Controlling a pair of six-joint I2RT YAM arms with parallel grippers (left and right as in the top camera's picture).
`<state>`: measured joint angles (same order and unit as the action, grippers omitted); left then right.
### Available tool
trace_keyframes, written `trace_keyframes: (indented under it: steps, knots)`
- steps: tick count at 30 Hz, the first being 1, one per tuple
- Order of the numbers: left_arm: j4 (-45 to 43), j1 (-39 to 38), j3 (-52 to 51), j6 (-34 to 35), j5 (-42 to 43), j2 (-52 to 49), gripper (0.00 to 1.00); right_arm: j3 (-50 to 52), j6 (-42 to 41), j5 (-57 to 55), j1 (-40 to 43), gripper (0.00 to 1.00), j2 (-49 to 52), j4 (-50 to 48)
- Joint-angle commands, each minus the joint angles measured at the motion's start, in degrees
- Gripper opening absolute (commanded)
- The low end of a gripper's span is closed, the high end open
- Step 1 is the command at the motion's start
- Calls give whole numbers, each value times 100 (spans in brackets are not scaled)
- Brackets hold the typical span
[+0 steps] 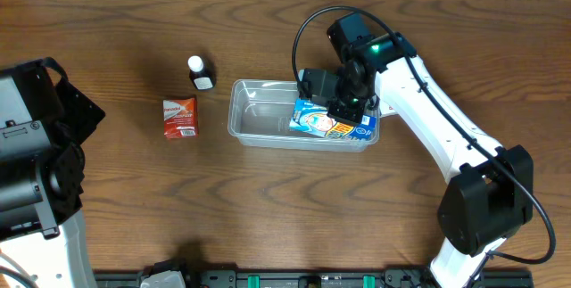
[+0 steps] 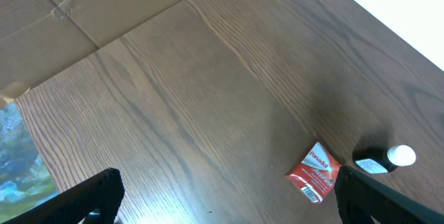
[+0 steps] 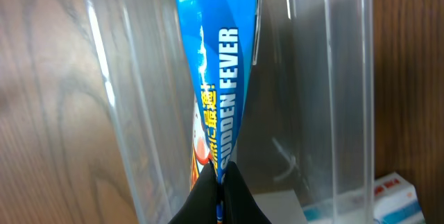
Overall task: Pack container
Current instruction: 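Lift the box and carry it over the clear container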
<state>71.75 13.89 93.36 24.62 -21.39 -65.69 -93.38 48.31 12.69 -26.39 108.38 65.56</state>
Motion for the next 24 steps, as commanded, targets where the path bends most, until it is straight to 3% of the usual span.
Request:
trace_keyframes:
  steps: [1,19,21,24]
  knots:
    - [4,35,109,-33,-74,-17,98,-101,105,612,-33,1,42,7]
    - [4,35,109,-33,-74,-17,98,-37,107,684,-175,2,50,57]
    - [4,35,109,-33,-74,-17,98,-17,105,684,-175,9,50,92]
    - [4,35,109,-33,-74,-17,98,-11,101,684,-181,27,50,212]
